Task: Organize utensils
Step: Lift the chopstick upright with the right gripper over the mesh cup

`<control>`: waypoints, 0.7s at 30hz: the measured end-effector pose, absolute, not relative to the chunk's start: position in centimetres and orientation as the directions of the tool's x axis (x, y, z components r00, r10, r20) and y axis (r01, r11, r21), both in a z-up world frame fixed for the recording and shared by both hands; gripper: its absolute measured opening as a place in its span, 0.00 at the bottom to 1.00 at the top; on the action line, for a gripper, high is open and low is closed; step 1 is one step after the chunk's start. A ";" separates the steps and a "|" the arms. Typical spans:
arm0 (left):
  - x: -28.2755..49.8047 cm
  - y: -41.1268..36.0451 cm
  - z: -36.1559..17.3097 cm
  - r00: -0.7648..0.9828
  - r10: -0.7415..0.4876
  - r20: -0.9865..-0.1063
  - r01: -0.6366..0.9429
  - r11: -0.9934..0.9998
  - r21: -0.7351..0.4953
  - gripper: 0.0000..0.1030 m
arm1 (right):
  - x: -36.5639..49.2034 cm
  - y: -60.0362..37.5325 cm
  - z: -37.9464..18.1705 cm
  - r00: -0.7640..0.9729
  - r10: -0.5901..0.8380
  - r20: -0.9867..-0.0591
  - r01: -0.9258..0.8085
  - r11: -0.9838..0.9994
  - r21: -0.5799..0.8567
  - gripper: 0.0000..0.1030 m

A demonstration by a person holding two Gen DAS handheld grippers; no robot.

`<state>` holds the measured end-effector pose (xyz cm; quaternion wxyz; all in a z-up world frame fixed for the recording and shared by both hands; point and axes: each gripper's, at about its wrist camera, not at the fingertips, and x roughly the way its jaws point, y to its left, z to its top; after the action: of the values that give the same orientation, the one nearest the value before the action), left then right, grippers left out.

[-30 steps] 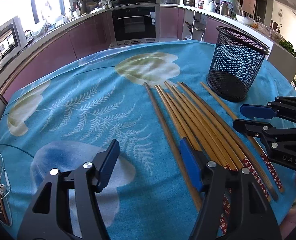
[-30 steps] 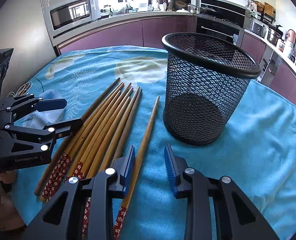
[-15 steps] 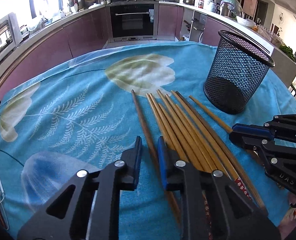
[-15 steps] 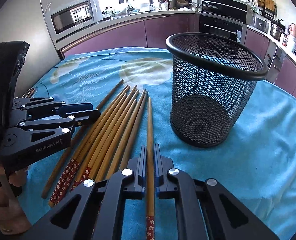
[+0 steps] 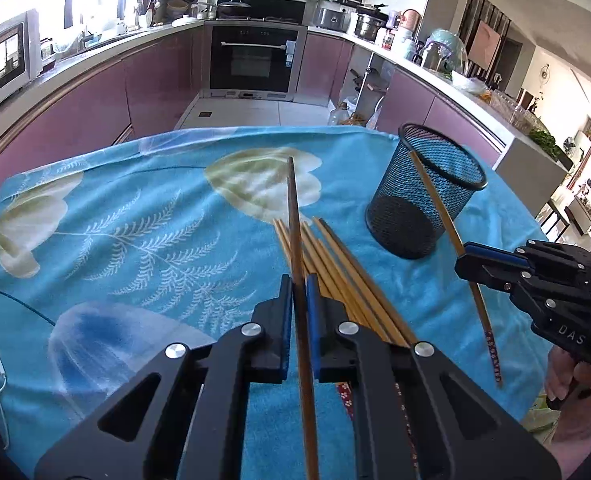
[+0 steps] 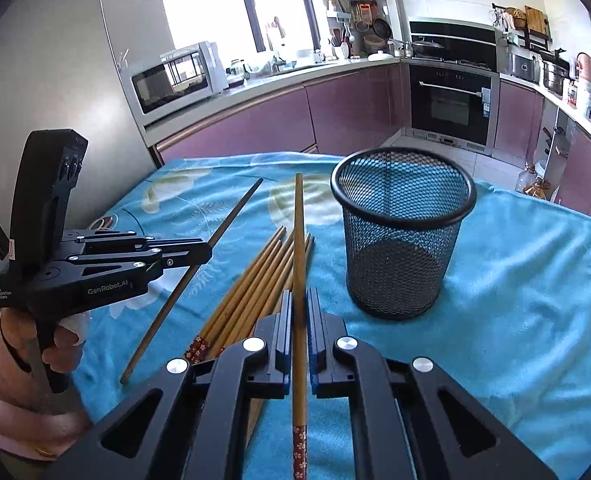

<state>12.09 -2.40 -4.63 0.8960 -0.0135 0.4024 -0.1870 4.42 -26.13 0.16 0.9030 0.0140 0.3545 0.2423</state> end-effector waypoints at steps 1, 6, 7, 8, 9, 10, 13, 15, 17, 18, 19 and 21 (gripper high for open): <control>11.9 -2.2 -4.0 0.610 -0.359 -0.706 0.332 0.925 -0.184 0.08 | 4.3 -26.5 0.7 0.641 0.456 -0.617 -0.429 0.880 0.205 0.06; 10.5 -1.3 -0.9 0.630 -0.438 -0.641 0.371 0.895 -0.247 0.07 | 3.7 -27.7 2.9 0.682 0.488 -0.544 -0.438 0.869 0.230 0.06; 10.1 -1.1 -0.3 0.633 -0.453 -0.627 0.380 0.888 -0.258 0.07 | 3.7 -27.9 3.3 0.687 0.493 -0.534 -0.441 0.867 0.234 0.06; 9.7 -1.0 0.3 0.637 -0.469 -0.612 0.389 0.881 -0.270 0.07 | 3.6 -28.1 3.7 0.693 0.498 -0.521 -0.443 0.864 0.238 0.06; 9.5 -0.9 0.9 0.641 -0.482 -0.597 0.399 0.874 -0.278 0.07 | 3.5 -28.3 4.1 0.699 0.504 -0.508 -0.447 0.862 0.241 0.06; 9.1 -0.9 1.5 0.647 -0.492 -0.582 0.406 0.869 -0.283 0.07 | 3.6 -28.6 4.4 0.702 0.509 -0.497 -0.450 0.859 0.244 0.06; 8.4 -0.8 3.3 0.670 -0.516 -0.534 0.424 0.856 -0.295 0.08 | 3.8 -29.0 5.4 0.717 0.516 -0.468 -0.455 0.856 0.246 0.06; 8.1 -0.9 4.4 0.680 -0.534 -0.503 0.437 0.845 -0.308 0.07 | 4.1 -29.2 5.9 0.723 0.519 -0.456 -0.458 0.854 0.245 0.06; 8.0 -1.0 5.2 0.688 -0.546 -0.478 0.441 0.838 -0.323 0.07 | 4.2 -29.4 6.5 0.731 0.518 -0.444 -0.458 0.855 0.244 0.06; 8.1 -1.1 5.6 0.691 -0.552 -0.467 0.445 0.834 -0.328 0.07 | 4.4 -29.5 6.8 0.733 0.521 -0.438 -0.461 0.853 0.244 0.06; 8.3 -1.2 5.9 0.692 -0.560 -0.456 0.449 0.828 -0.336 0.07 | 4.5 -29.6 7.2 0.735 0.523 -0.431 -0.463 0.852 0.244 0.06; 8.7 -1.6 6.6 0.693 -0.575 -0.435 0.459 0.817 -0.349 0.07 | 4.8 -29.9 8.0 0.743 0.521 -0.419 -0.466 0.853 0.235 0.06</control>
<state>8.67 -1.62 6.64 0.9137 -0.1070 0.2714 -0.2829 4.76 -29.90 8.04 0.9319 0.0576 0.2411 0.2648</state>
